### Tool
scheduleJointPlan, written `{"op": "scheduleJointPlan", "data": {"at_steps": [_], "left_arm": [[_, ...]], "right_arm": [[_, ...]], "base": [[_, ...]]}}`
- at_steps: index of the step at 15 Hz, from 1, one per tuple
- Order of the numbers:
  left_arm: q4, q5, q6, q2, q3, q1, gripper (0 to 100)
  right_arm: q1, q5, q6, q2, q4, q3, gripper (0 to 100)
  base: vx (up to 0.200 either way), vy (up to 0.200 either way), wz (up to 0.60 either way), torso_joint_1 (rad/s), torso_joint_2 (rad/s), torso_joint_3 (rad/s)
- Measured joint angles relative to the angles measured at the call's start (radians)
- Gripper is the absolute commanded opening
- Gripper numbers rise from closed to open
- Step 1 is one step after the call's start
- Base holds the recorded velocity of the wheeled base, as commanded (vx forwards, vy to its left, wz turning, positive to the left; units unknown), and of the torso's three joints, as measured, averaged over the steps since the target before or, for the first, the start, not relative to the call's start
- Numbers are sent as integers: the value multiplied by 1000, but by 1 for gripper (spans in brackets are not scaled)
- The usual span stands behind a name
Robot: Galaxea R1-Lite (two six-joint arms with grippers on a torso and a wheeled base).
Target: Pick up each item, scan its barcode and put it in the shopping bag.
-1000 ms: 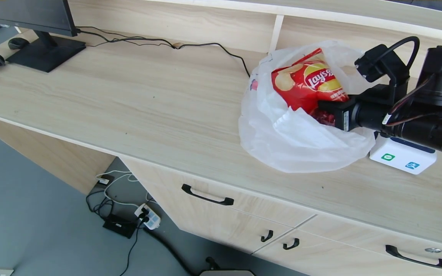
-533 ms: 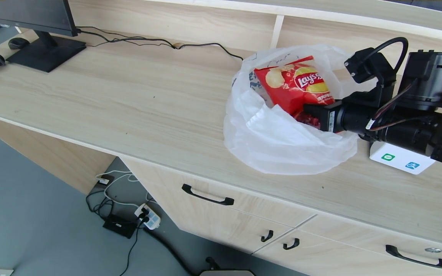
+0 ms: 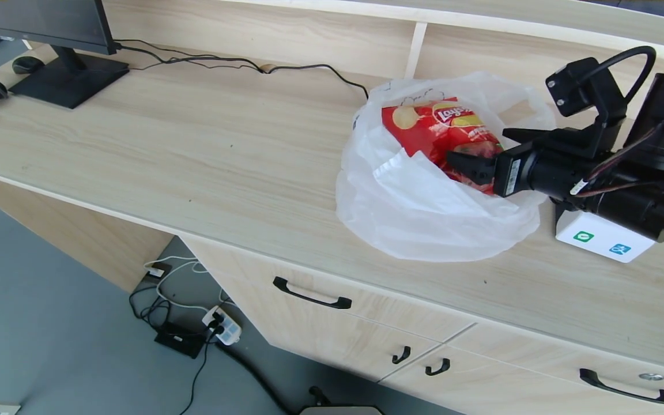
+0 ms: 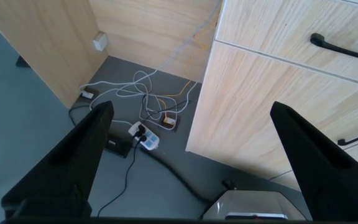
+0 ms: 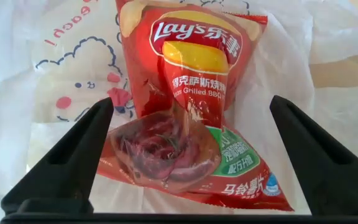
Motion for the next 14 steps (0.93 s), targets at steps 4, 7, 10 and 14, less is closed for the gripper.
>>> {"op": "scheduleJointPlan", "data": {"at_steps": [4, 7, 10, 14], "left_arm": [[2, 0, 1, 0, 0, -1, 100], [2, 0, 2, 0, 0, -1, 100], [3, 0, 1, 0, 0, 0, 100], [3, 0, 1, 0, 0, -1, 100]], "right_arm": [[23, 6, -49, -170, -78, 172, 100], [44, 12, -44, -260, -85, 209, 100], [46, 34, -44, -282, -85, 208, 100], [45, 35, -44, -283, -86, 196, 100]], "base": [[0, 0, 0, 0, 0, 0], [0, 0, 0, 0, 0, 0], [0, 0, -200, 1, 1, 1], [0, 0, -600, 1, 0, 5]]}}
